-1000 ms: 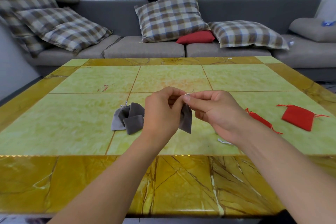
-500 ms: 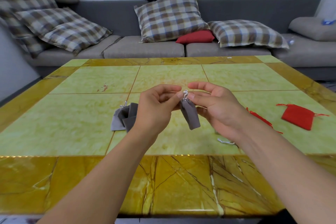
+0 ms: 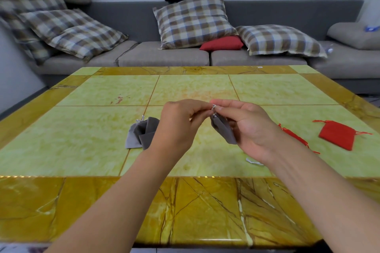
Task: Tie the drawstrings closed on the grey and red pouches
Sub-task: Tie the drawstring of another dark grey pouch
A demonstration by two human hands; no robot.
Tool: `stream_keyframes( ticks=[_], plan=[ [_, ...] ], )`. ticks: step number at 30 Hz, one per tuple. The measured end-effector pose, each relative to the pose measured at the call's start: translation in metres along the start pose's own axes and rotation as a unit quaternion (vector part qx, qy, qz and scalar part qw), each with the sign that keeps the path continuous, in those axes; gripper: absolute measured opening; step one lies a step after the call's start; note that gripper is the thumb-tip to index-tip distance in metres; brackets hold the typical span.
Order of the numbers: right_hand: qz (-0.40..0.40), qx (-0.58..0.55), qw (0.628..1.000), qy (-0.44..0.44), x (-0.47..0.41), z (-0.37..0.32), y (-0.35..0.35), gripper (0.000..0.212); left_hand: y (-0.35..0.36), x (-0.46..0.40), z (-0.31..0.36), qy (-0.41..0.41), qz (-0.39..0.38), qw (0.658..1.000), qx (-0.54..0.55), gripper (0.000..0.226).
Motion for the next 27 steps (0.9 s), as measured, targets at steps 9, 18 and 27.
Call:
stream_keyframes(
  ticks=[9, 18, 27],
  plan=[
    [-0.002, -0.044, 0.994, 0.101, -0.001, 0.004, -0.005, 0.018, 0.008, 0.006, 0.006, 0.042, -0.013, 0.997, -0.061, 0.012],
    [-0.056, -0.108, 0.988, 0.097, 0.004, -0.002, 0.001, 0.018, 0.010, 0.003, 0.012, -0.032, 0.005, 0.999, -0.015, 0.008],
    [-0.040, -0.077, 0.996, 0.000, -0.001, -0.007, 0.002, 0.010, 0.012, 0.007, 0.002, -0.210, 0.043, 0.961, 0.177, 0.010]
  ],
)
Point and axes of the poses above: each hand's wrist, its own x-axis away from the middle knuckle, its own y-axis out of the palm, z = x × y, the point moved 4 cm from there along -x, towards the middle knuckle
